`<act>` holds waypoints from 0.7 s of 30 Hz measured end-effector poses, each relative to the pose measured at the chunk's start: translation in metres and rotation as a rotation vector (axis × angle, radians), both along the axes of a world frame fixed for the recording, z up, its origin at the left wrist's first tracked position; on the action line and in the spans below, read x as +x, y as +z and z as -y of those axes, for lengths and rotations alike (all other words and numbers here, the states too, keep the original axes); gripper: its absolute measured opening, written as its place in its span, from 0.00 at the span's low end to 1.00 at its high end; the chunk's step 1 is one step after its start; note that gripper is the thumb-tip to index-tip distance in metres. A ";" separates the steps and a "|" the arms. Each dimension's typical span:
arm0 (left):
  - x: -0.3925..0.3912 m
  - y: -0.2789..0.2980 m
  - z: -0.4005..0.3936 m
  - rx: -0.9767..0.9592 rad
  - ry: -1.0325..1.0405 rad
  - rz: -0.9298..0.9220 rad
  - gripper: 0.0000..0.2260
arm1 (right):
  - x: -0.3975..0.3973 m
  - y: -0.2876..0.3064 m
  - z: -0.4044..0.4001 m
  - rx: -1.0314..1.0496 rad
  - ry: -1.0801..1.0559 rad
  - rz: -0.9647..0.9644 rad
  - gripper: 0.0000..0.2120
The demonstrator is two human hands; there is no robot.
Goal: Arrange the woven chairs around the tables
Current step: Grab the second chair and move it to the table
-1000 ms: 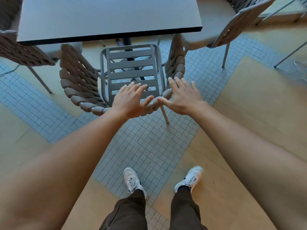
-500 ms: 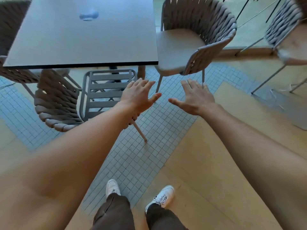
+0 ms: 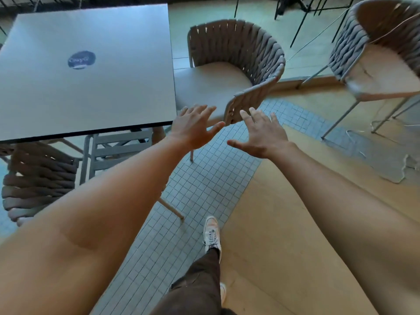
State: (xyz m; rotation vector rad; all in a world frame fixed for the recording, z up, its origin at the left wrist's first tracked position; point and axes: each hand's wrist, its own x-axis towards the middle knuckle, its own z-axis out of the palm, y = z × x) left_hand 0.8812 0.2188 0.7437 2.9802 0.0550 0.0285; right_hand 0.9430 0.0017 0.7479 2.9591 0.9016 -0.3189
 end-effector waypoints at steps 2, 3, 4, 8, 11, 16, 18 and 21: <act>0.033 -0.003 0.003 -0.007 -0.006 0.004 0.32 | 0.027 -0.003 0.003 -0.006 -0.006 -0.002 0.51; 0.050 -0.004 0.005 -0.014 -0.012 0.004 0.32 | 0.042 -0.004 0.004 -0.010 -0.011 -0.005 0.51; 0.064 -0.006 0.006 -0.018 -0.016 0.006 0.32 | 0.056 -0.006 0.004 -0.012 -0.013 -0.006 0.51; 0.124 -0.009 0.008 -0.016 -0.052 -0.011 0.32 | 0.113 -0.010 0.005 -0.001 -0.038 -0.004 0.53; 0.158 -0.012 0.005 -0.007 -0.060 -0.012 0.31 | 0.146 -0.013 0.006 0.000 -0.036 0.001 0.53; 0.209 -0.018 0.009 -0.004 -0.080 -0.008 0.31 | 0.198 -0.020 0.016 0.013 -0.018 0.001 0.54; 0.227 -0.023 0.014 -0.001 -0.060 -0.005 0.31 | 0.219 -0.024 0.022 0.018 -0.016 -0.015 0.54; 0.253 -0.030 0.025 -0.008 -0.044 -0.028 0.31 | 0.251 -0.030 0.032 0.022 0.006 -0.029 0.54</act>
